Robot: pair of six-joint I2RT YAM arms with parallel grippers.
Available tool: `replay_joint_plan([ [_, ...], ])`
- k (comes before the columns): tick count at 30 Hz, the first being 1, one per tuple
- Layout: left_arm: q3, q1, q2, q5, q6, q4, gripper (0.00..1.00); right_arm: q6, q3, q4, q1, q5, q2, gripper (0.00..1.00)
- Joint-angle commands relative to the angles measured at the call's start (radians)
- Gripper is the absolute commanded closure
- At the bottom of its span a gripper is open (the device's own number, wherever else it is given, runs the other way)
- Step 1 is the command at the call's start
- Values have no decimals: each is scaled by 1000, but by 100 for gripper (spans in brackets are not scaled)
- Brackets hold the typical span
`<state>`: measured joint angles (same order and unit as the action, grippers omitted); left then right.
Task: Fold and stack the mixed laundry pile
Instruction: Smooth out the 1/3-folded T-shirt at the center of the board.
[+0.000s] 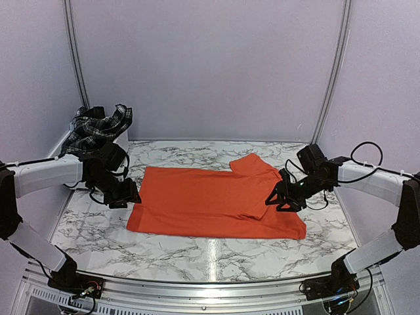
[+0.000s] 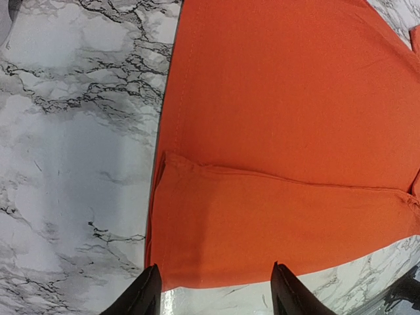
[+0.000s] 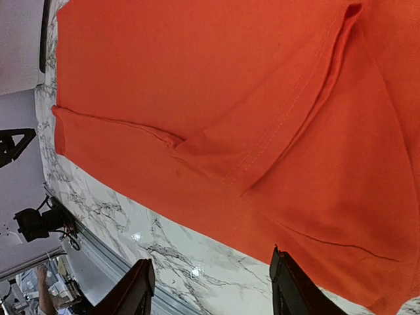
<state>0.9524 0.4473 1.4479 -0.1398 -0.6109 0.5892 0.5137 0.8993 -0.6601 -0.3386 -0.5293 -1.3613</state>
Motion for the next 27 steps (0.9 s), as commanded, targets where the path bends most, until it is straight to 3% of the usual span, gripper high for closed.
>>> replay_joint_plan([
  [1, 23, 5, 14, 10, 18, -5, 41, 86, -21, 118, -29, -24, -43, 44],
  [15, -9, 7, 15, 22, 10, -28, 41, 133, -36, 264, -46, -49, -235, 44],
  [27, -16, 7, 19, 27, 14, -32, 41, 147, 120, 313, -69, -77, -390, 47],
])
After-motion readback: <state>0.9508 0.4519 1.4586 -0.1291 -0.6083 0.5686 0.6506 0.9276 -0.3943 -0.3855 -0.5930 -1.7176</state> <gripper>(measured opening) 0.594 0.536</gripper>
